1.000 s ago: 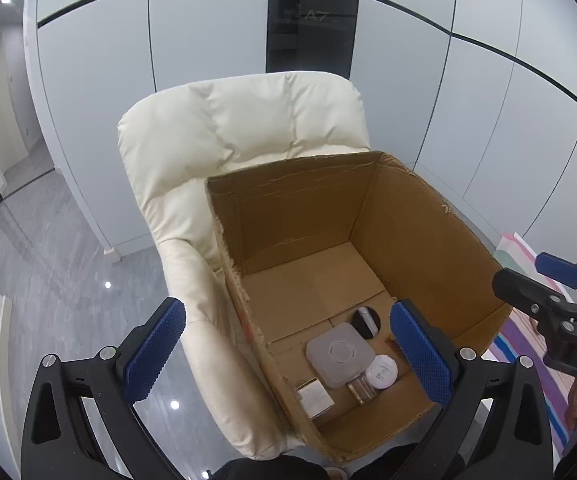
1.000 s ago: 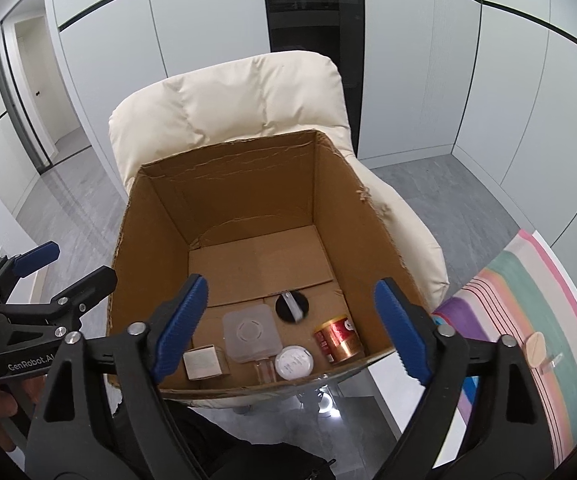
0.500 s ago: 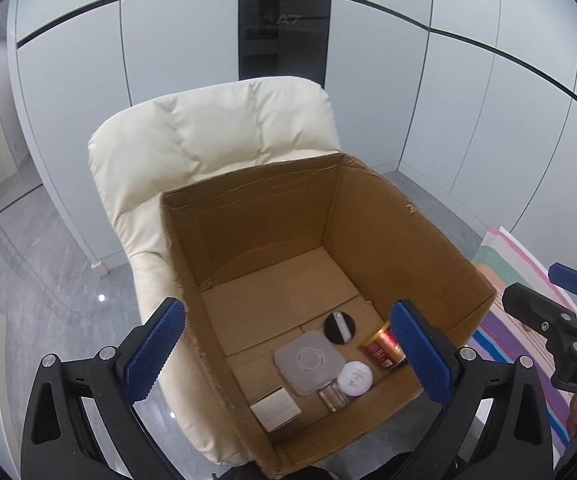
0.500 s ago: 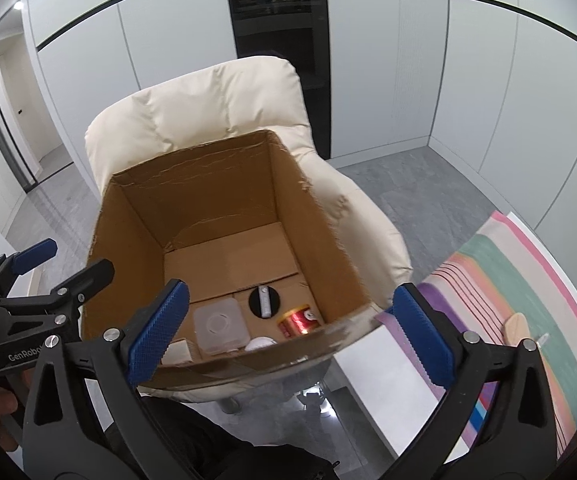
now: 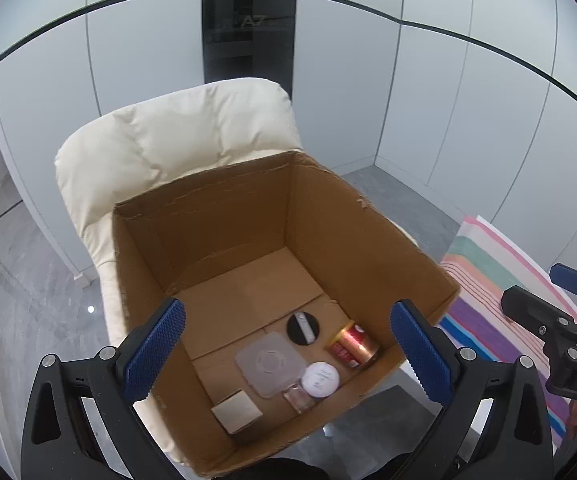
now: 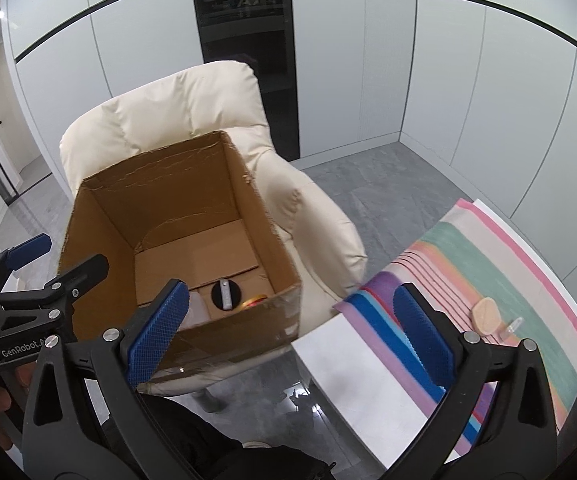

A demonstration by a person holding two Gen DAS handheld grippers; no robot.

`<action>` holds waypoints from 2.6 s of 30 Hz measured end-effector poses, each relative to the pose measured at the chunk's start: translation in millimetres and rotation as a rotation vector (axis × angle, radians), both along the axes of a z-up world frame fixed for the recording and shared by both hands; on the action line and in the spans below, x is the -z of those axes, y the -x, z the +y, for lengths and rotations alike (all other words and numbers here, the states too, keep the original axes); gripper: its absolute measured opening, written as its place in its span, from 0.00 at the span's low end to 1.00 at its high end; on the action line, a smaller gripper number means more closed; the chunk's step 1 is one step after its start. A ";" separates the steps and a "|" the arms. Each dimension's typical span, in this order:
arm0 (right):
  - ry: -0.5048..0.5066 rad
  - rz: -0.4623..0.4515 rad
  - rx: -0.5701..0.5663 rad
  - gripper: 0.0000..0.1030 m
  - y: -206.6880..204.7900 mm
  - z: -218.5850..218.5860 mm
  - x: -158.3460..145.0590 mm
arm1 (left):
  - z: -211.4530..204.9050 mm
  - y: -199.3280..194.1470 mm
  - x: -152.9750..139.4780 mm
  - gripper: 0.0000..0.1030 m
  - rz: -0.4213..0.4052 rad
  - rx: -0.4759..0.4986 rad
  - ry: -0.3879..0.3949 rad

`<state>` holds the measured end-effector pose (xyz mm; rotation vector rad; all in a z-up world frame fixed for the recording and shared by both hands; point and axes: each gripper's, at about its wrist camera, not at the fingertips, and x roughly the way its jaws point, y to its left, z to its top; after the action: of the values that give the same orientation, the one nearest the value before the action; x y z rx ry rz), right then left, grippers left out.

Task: Organize objects
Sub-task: 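Withdraw both tools from the box back toward the striped rug, then grasp the beige powder puff with the left tool while the right tool grasps the clear plastic case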

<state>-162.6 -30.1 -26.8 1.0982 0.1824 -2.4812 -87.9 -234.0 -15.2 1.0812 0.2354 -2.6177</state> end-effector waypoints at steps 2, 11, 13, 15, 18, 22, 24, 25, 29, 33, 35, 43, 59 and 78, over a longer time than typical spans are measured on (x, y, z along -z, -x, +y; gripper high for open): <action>-0.006 0.004 0.014 1.00 -0.1 6.9 -0.2 | 7.0 3.4 0.4 1.00 -0.001 0.013 0.001; -0.002 0.000 0.075 1.00 -0.9 41.7 -0.7 | 40.4 15.5 0.5 1.00 -0.002 0.077 0.005; -0.003 -0.001 0.086 1.00 -1.2 48.9 -0.5 | 48.7 18.0 0.7 1.00 -0.003 0.095 0.006; -0.003 0.000 0.098 1.00 -2.1 57.1 -0.4 | 55.2 20.4 1.0 1.00 -0.006 0.106 0.003; -0.006 0.000 0.113 1.00 -4.1 67.9 -0.1 | 66.0 24.0 0.7 1.00 -0.006 0.130 0.005; -0.005 0.000 0.141 1.00 -7.2 84.2 -0.1 | 79.5 28.9 1.2 1.00 -0.005 0.156 0.002; -0.007 -0.001 0.153 1.00 -8.1 90.4 0.2 | 85.2 31.0 1.1 1.00 -0.005 0.167 0.002; -0.007 -0.003 0.161 1.00 -8.4 94.2 0.4 | 88.7 32.5 0.9 1.00 -0.005 0.174 0.002; -0.009 -0.004 0.189 1.00 -9.8 109.8 0.7 | 101.6 37.2 1.0 1.00 -0.006 0.198 0.000; -0.012 -0.008 0.216 1.00 -11.9 124.4 1.6 | 114.1 41.8 1.9 1.00 -0.007 0.223 0.001; -0.011 -0.010 0.233 1.00 -13.3 132.9 1.8 | 121.2 43.9 2.7 1.00 -0.009 0.237 0.001; -0.006 -0.019 0.293 1.00 -18.0 163.5 2.5 | 150.0 52.2 6.4 1.00 -0.017 0.294 0.001; -0.011 -0.049 0.407 1.00 -29.8 212.9 7.3 | 191.0 62.5 15.5 1.00 -0.054 0.381 -0.005; -0.020 -0.164 0.546 1.00 13.7 280.2 62.4 | 272.6 132.8 64.2 1.00 -0.144 0.533 0.069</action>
<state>-176.3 250.2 -89.2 1.5154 -0.1660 -2.8327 -220.7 38.6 -79.4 1.4651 -0.2043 -2.9467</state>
